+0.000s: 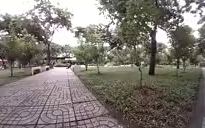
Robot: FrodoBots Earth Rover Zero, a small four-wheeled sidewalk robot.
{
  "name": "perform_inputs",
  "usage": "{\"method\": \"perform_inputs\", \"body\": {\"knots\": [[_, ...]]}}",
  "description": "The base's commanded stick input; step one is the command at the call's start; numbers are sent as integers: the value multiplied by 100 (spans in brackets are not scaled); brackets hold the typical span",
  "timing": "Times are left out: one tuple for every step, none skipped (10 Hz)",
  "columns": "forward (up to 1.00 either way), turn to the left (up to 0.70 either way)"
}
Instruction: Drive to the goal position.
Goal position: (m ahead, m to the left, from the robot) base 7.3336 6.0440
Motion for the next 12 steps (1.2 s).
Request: {"method": "perform_inputs", "body": {"knots": [[0, 0], [0, 0], [0, 31], [0, 45], [0, 45], [0, 45], [0, 45], [0, 45], [0, 45], [0, 45], [0, 0], [0, 0]]}}
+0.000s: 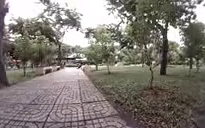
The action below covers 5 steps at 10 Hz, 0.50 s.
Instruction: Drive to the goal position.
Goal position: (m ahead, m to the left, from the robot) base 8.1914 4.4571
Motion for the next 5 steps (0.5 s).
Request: {"method": "perform_inputs", "body": {"knots": [[6, 0], [34, 0], [62, 0], [70, 0], [70, 0]]}}
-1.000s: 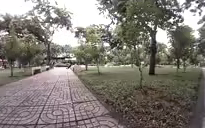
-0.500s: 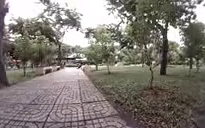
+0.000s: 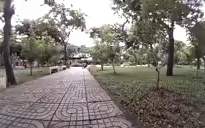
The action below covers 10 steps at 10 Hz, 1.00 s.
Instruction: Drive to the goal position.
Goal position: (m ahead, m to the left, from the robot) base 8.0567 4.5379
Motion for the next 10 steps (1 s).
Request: {"method": "perform_inputs", "body": {"knots": [[70, 0], [70, 0], [45, 0], [0, 0], [0, 0], [0, 0], [0, 0], [0, 0], [0, 0], [0, 0]]}}
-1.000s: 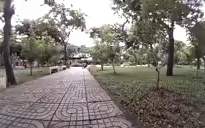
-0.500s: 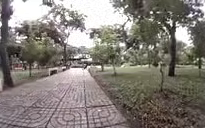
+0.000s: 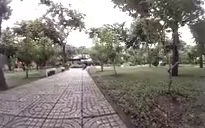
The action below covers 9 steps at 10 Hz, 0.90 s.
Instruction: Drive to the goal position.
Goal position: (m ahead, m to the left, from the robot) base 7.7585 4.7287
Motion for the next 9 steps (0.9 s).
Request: {"method": "perform_inputs", "body": {"knots": [[0, 0], [0, 0], [0, 38], [0, 45], [0, 45], [0, 45], [0, 18], [0, 0], [0, 0]]}}
